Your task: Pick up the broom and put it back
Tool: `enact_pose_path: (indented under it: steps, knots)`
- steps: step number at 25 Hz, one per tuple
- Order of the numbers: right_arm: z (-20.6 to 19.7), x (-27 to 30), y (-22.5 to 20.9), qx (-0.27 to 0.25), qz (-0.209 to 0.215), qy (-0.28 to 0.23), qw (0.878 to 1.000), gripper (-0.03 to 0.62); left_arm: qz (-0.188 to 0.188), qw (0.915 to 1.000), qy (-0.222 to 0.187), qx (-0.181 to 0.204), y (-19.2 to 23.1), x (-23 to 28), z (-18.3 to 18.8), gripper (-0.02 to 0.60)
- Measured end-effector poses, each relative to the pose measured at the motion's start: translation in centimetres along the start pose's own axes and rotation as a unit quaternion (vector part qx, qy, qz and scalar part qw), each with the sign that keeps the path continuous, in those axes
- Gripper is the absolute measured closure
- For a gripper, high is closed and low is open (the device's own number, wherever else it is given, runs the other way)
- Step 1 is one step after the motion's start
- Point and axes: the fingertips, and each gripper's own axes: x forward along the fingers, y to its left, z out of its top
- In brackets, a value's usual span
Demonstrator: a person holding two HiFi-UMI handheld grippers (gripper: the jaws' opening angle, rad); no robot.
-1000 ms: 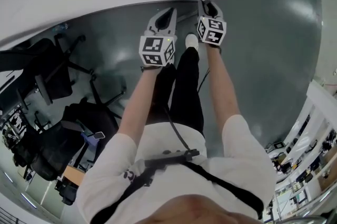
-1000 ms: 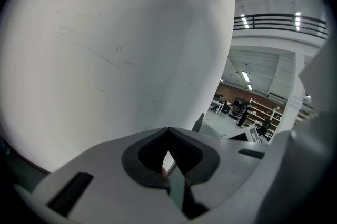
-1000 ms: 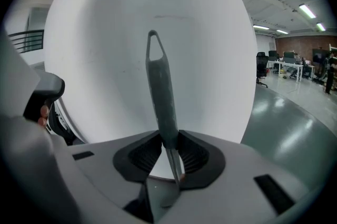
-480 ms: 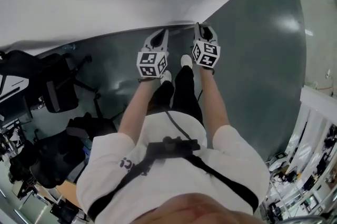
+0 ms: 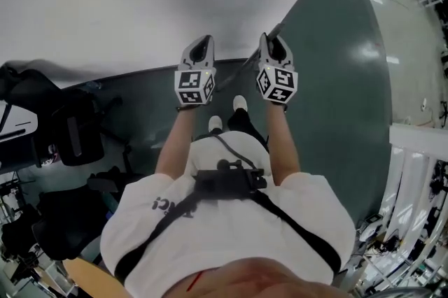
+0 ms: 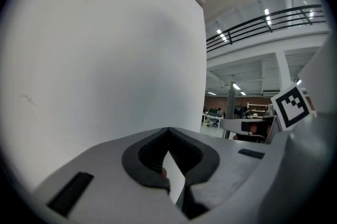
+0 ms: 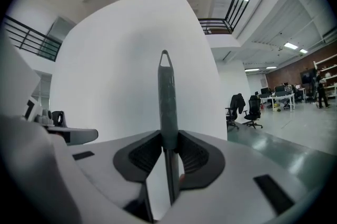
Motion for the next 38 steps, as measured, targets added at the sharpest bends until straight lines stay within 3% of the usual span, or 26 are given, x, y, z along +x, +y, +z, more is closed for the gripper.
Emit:
enact_pose_path:
  steps: [5,10,15,30,38]
  knots:
    - [6.1,-3.1,2.6,-0.021,0.018,-0.042,0.999,0.488,-0.006,0.9993,-0.034,0.015,-2.0,-1.9,4.8,0.574]
    - [11.8,-5.5,4.0,-0.044,0.011,-0.097,0.994,0.490,-0.029,0.9950,-0.074,0.061,-4.9,-3.6,9.6,0.574]
    - [14.9,-6.5,5.3,-0.048,0.028,-0.131,0.990,0.490,-0.003,0.9952,-0.091,0.036,-4.1,-4.4,12.1,0.574]
    - [13.5,-8.5,7.4,-0.041,0.030,-0.116,0.992,0.490,-0.020,0.9921,-0.122,0.024,-4.6,-8.1,13.5,0.574]
    - [11.9,-8.9,9.5,-0.047,0.052,-0.103,0.992,0.490,-0.001,0.9923,-0.123,0.017,-3.5,-9.5,12.8,0.574]
